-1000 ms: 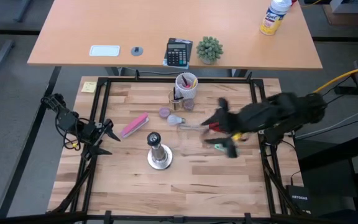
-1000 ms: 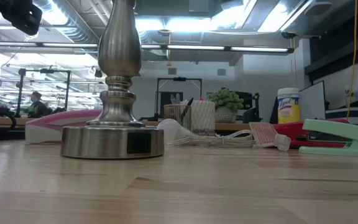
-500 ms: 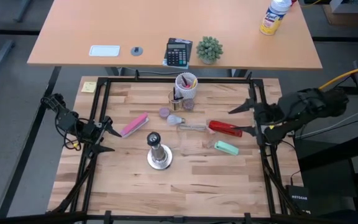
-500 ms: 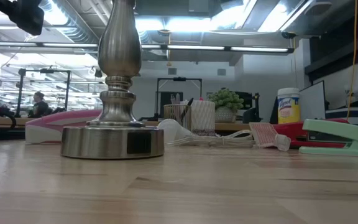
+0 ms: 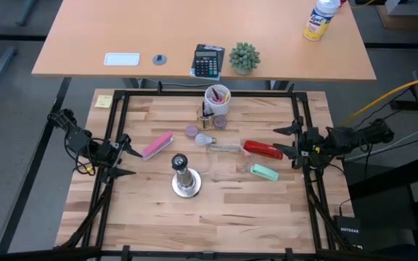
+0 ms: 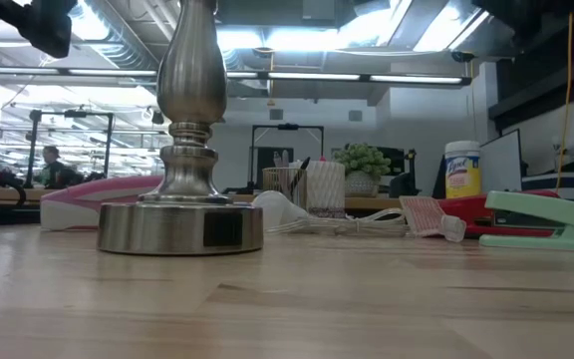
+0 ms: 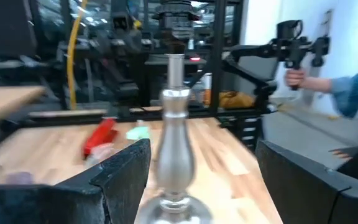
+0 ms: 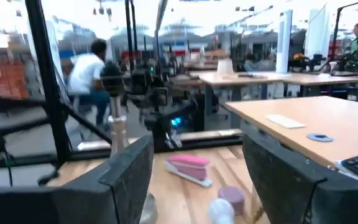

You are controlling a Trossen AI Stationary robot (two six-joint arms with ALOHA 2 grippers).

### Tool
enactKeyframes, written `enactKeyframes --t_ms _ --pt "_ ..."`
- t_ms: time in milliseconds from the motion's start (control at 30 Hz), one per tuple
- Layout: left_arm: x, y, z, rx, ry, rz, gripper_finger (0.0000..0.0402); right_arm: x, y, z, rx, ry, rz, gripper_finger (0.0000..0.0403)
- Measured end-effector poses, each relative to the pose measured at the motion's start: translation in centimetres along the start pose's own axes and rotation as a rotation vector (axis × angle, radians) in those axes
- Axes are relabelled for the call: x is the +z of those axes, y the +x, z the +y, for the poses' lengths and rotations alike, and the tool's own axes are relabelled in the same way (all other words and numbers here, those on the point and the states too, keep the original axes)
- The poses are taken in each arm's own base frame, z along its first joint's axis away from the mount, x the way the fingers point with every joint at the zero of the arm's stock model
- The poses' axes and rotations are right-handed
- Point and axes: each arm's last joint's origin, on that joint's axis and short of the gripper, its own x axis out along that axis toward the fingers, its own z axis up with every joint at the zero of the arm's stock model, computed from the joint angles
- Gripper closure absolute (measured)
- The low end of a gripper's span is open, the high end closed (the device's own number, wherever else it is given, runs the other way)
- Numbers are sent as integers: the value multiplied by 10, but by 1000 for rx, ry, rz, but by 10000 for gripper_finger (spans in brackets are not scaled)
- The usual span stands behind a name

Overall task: Screw lightbulb
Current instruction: Return to Home Position

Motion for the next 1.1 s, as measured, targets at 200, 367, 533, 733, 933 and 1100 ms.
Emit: enactKeyframes --t_ms 200,367,533,733,933,1100 --pt "0 0 3 120 115 5 116 -33 -12 -5 17 76 -41 150" --pt "0 0 5 163 176 12 116 -60 -15 -5 56 125 -14 150" --pt "-2 0 5 162 187 33 116 -84 -15 -4 55 167 33 150" --pt "-13 -1 5 163 100 119 116 -101 -14 -3 50 206 85 150" --pt "-18 -2 6 168 98 170 116 -102 -13 -3 44 122 93 150" --pt "-19 -2 6 183 -58 162 116 -102 -13 -3 45 80 94 150"
